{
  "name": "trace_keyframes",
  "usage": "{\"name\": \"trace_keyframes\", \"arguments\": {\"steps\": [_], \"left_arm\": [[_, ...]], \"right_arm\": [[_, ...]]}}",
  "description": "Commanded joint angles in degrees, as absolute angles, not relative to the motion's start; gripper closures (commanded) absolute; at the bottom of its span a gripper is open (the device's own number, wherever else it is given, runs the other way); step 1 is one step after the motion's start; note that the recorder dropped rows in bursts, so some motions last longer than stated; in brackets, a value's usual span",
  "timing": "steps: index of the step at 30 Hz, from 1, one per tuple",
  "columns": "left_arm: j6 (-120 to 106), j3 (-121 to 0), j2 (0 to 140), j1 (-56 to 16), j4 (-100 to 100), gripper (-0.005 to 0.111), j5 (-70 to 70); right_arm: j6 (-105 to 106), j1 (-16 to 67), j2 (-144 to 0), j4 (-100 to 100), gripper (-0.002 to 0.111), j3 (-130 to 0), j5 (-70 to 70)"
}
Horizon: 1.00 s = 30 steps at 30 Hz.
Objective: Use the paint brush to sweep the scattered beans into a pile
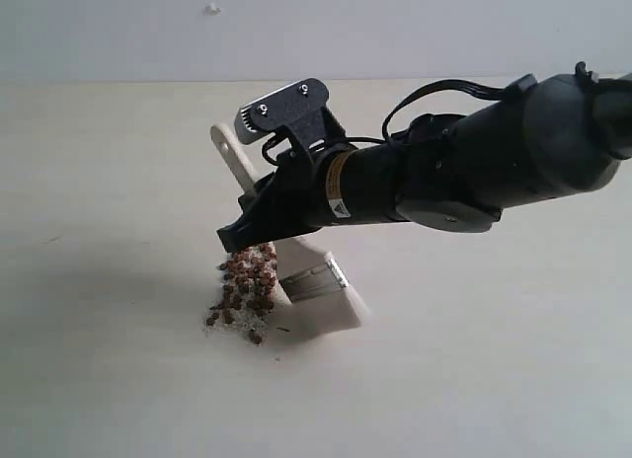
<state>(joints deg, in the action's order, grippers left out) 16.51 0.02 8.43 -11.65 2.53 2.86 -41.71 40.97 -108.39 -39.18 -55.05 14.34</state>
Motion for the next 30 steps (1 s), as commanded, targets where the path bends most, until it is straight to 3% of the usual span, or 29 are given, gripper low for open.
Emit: {"name": "trace_keyframes", "arguments": {"steps": [1, 15, 21, 30], "left_arm": [[16.71, 0.00, 8.07, -11.98, 2.33, 0.107, 2.78], [16.71, 0.00, 8.07, -11.98, 2.33, 0.107, 2.78], [16.71, 0.00, 8.07, -11.98, 2.33, 0.107, 2.78], [16.71, 0.00, 8.07, -11.98, 2.33, 0.107, 2.78]], "right_arm": [[-42.65, 40.71, -108.91, -38.86, 0.108, -55.26, 19.81], [-43.37, 40.71, -104.72, -39.23, 0.108, -55.26, 22.24], [-42.46, 40.71, -99.58, -39.30, 0.108, -55.26, 16.04], [-41.42, 40.71, -103.84, -38.85, 0.108, -55.26, 13.89]]}}
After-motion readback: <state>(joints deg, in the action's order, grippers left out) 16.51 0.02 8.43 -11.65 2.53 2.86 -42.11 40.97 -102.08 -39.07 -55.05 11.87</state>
